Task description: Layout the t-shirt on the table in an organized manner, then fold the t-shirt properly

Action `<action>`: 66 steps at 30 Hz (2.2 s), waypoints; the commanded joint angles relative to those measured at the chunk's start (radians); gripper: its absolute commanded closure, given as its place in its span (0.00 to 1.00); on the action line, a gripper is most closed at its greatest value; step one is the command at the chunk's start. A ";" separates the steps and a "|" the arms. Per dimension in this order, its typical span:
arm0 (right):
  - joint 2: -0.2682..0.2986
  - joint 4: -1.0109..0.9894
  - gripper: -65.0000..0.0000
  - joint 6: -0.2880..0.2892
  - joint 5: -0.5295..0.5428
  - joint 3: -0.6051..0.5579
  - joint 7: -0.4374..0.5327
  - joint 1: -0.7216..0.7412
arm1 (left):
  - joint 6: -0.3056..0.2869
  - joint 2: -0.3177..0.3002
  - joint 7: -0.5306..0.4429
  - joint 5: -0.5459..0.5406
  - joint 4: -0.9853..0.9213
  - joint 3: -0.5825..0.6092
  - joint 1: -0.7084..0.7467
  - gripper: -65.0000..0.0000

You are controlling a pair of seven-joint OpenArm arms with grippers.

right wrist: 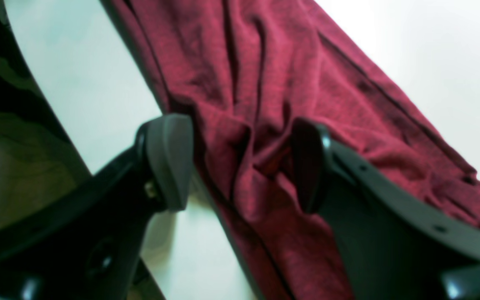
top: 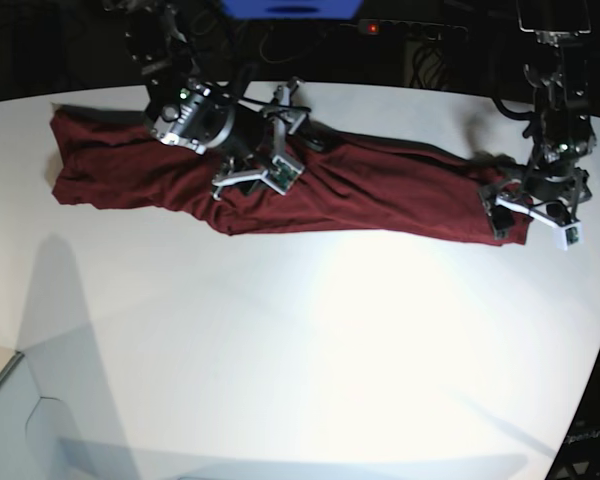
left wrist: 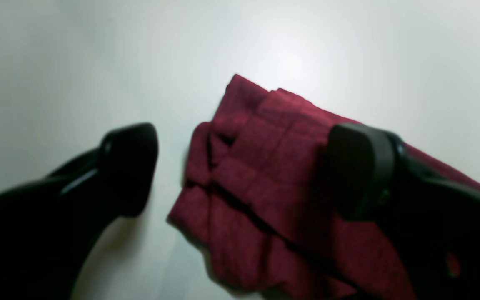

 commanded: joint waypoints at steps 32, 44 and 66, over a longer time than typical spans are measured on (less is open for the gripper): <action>-0.003 0.019 0.42 0.003 0.019 -0.001 0.024 0.020 | 0.004 -0.011 -0.421 0.003 -0.368 0.185 -0.009 0.81; -0.003 0.070 0.42 0.003 0.018 0.051 0.024 0.017 | 0.005 -0.010 -0.427 0.003 -0.121 0.017 0.034 1.00; -0.006 0.104 0.42 0.003 0.022 0.389 0.027 -0.012 | 0.007 0.068 -0.263 0.031 0.329 -0.014 0.089 1.00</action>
